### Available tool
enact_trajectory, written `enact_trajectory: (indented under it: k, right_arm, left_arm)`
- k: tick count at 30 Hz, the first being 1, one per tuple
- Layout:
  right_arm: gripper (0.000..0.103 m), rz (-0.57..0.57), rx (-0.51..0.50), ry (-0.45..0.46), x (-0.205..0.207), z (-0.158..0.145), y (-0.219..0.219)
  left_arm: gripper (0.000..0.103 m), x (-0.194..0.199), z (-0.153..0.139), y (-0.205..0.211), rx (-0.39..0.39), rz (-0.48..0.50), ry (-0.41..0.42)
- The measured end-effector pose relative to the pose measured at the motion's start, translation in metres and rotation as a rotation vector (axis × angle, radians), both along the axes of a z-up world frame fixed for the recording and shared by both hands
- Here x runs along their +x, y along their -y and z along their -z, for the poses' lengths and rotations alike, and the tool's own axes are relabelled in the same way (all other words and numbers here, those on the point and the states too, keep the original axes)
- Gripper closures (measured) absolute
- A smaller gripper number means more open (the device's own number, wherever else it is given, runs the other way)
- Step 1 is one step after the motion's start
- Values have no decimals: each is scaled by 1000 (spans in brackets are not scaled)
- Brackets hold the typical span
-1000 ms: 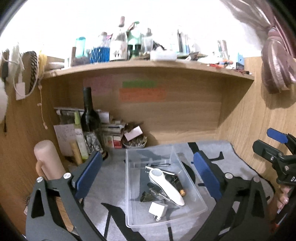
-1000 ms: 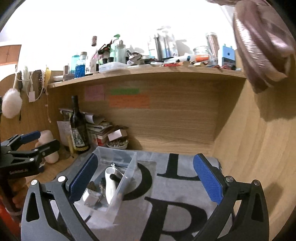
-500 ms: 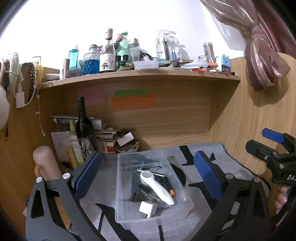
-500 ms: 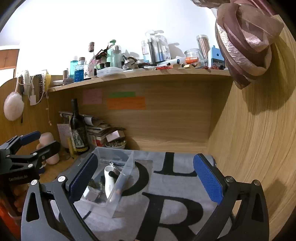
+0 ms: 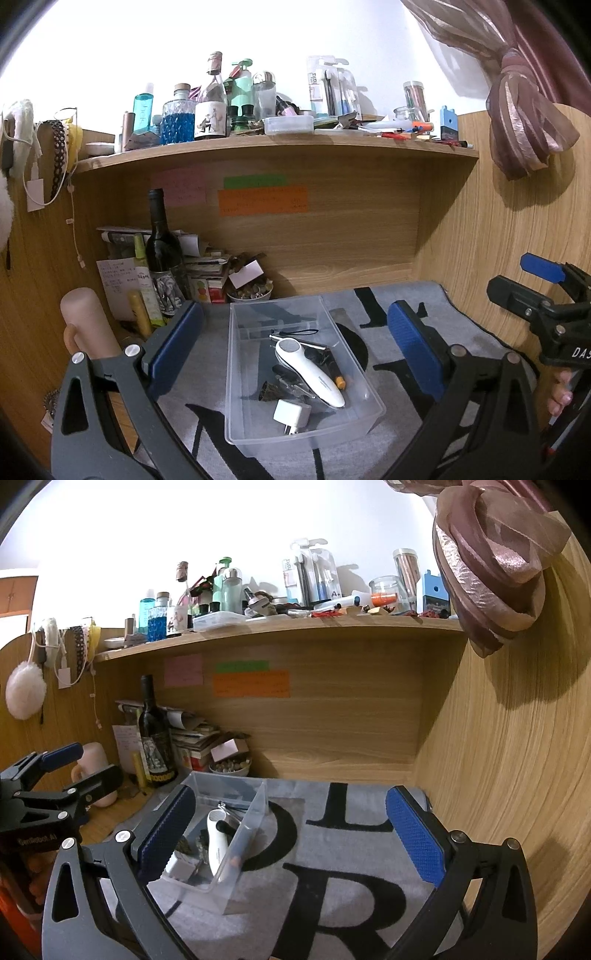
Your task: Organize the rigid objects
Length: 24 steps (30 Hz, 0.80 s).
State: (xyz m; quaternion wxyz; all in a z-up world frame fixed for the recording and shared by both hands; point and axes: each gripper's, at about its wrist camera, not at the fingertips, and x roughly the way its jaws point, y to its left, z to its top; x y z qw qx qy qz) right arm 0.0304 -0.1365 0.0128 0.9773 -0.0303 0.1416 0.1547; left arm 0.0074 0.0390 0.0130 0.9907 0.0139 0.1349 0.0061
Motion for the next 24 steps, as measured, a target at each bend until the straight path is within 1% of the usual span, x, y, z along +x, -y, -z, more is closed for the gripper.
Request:
enact_trajectory:
  k: [24]
  right_arm:
    - [0,-26,-26,14,0,-3,1]
  left_arm:
    - [1,-4,-2,3,0,2,15]
